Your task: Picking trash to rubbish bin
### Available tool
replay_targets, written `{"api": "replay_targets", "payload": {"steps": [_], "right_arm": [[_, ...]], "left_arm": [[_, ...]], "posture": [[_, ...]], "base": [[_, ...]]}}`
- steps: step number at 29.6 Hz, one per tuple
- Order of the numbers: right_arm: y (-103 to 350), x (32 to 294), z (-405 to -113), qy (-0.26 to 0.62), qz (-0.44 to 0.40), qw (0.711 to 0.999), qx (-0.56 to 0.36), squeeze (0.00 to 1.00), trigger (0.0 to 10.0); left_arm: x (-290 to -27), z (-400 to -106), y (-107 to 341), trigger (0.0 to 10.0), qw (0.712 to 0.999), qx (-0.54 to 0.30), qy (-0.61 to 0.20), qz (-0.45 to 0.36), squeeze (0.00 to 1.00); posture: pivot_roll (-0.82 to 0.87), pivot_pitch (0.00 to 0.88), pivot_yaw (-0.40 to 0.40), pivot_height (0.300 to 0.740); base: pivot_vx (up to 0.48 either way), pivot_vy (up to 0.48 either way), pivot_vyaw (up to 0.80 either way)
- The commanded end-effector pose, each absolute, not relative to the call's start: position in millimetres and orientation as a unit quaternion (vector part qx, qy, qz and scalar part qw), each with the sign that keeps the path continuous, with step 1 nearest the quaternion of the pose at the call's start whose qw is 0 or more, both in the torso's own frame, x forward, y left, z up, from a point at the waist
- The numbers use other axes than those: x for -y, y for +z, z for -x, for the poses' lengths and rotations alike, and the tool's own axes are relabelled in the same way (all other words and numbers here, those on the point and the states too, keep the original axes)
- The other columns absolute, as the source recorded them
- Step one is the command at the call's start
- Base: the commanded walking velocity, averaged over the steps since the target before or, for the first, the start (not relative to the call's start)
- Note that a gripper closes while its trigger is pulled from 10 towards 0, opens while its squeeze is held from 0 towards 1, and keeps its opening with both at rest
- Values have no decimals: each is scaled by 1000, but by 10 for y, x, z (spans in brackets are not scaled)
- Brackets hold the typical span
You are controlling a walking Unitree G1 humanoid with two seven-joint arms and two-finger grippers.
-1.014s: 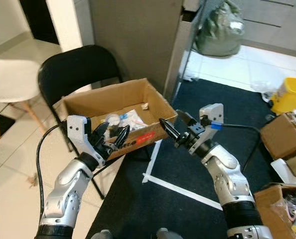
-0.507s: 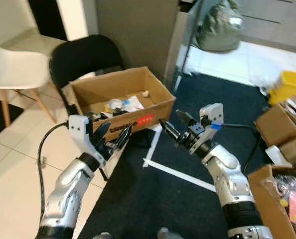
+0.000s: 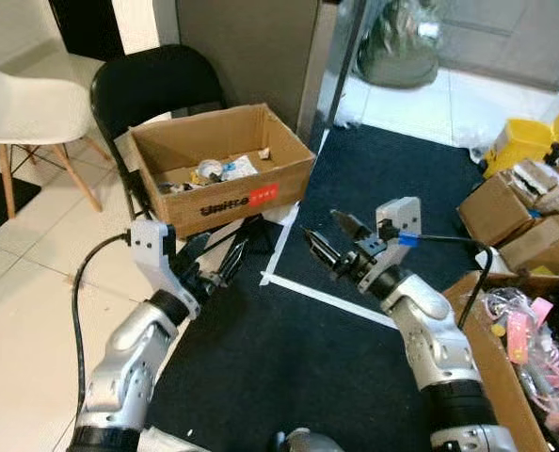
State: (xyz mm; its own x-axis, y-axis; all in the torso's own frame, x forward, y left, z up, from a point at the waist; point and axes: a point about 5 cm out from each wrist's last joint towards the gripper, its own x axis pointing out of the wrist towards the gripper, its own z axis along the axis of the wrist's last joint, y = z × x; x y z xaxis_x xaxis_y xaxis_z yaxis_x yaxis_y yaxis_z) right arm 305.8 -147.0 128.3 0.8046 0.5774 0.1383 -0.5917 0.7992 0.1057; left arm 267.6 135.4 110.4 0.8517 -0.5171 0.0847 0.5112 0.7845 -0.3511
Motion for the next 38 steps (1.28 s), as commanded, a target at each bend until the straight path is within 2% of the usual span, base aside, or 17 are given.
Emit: {"api": "replay_targets", "payload": {"steps": [1,3,35,38], "right_arm": [[1281,1493,-3061,307,-72,948,47,0,10000],[1280,1492,-3061,308,-72,948,47,0,10000],[1289,1487,-3078,310,-74,947,43,0,10000],[1288,1486,-3078,313,-72,946,42,0,10000]], "left_arm": [[-1351,-2666,1080,10000,944,-13,-272,187,0],[-1350,-2666,1080,10000,944,-13,-273,187,0],[-1348,-2672,1095,10000,943,-11,-274,187,0],[-1350,-2674,1100,10000,942,-9,-274,194,0]], "posture": [[21,0,-31,740],[21,0,-31,740],[22,0,-30,740],[22,0,-30,740]], "base": [[0,0,0],[0,0,0],[-480,0,0],[-87,0,0]]}}
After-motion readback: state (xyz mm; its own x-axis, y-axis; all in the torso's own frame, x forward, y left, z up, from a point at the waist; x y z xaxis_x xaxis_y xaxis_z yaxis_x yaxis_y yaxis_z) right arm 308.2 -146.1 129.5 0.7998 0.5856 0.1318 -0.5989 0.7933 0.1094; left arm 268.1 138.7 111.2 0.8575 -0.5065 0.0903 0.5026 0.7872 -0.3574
